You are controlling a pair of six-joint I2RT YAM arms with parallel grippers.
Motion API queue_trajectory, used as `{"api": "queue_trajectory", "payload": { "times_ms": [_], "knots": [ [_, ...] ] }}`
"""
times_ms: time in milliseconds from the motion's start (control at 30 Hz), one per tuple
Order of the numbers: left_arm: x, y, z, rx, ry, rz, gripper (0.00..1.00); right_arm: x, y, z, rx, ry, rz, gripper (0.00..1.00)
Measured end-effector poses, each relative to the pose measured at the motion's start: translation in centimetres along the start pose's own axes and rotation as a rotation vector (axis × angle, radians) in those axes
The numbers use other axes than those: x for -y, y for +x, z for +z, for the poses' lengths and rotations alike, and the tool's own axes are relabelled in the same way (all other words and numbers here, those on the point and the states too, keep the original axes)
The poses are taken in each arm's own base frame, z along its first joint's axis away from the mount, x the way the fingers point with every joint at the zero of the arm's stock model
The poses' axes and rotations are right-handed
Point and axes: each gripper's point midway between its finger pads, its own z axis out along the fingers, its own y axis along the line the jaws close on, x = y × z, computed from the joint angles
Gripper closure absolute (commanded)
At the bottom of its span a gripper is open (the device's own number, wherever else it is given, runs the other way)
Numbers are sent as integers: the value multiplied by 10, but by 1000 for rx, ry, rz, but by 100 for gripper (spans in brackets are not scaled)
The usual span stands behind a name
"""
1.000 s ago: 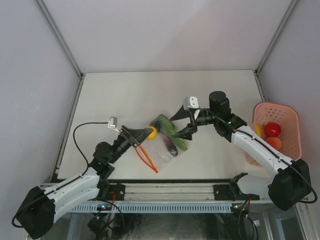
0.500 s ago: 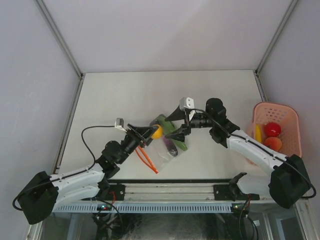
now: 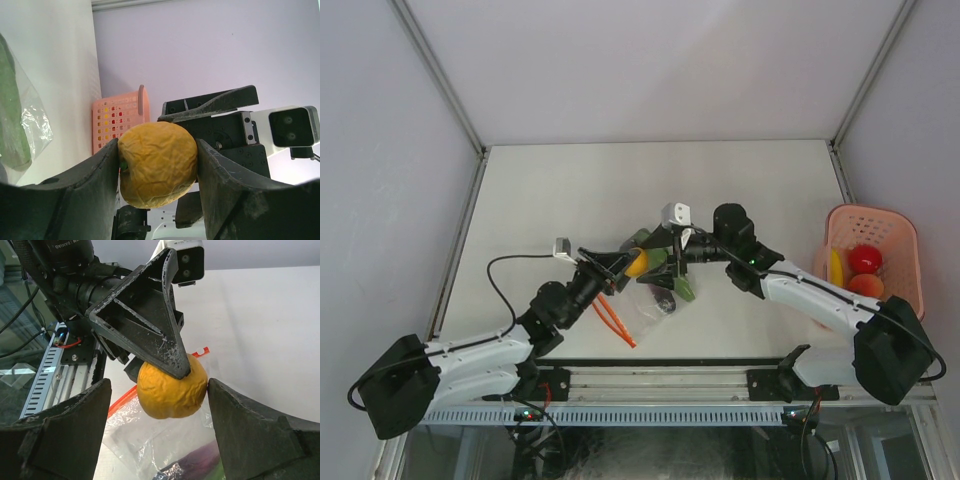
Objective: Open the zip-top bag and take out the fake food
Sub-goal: Place the fake fruit in the bin.
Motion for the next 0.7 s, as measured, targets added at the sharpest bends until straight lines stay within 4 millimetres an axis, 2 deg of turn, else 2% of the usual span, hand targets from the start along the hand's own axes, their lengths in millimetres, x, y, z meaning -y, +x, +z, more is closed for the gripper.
{"api": "queue_trajectory", "payload": {
  "times_ms": [267, 433, 567, 633, 700],
  "knots": [
    [2, 6, 1, -17, 0, -19, 92, 0, 8, 10, -18, 11, 5, 25],
    [3, 7, 1, -19, 1, -26, 91, 2, 12, 13, -29, 25, -10, 34],
    [3, 7, 1, -21, 1, -27, 90, 5, 13, 14, -32, 42, -25, 47],
    [3, 7, 1, -21, 1, -27, 88, 7, 14, 14, -35, 50, -34, 56],
    [3, 7, 1, -21, 1, -27, 82, 8, 14, 14, -37, 56, -39, 70]
  ]
}}
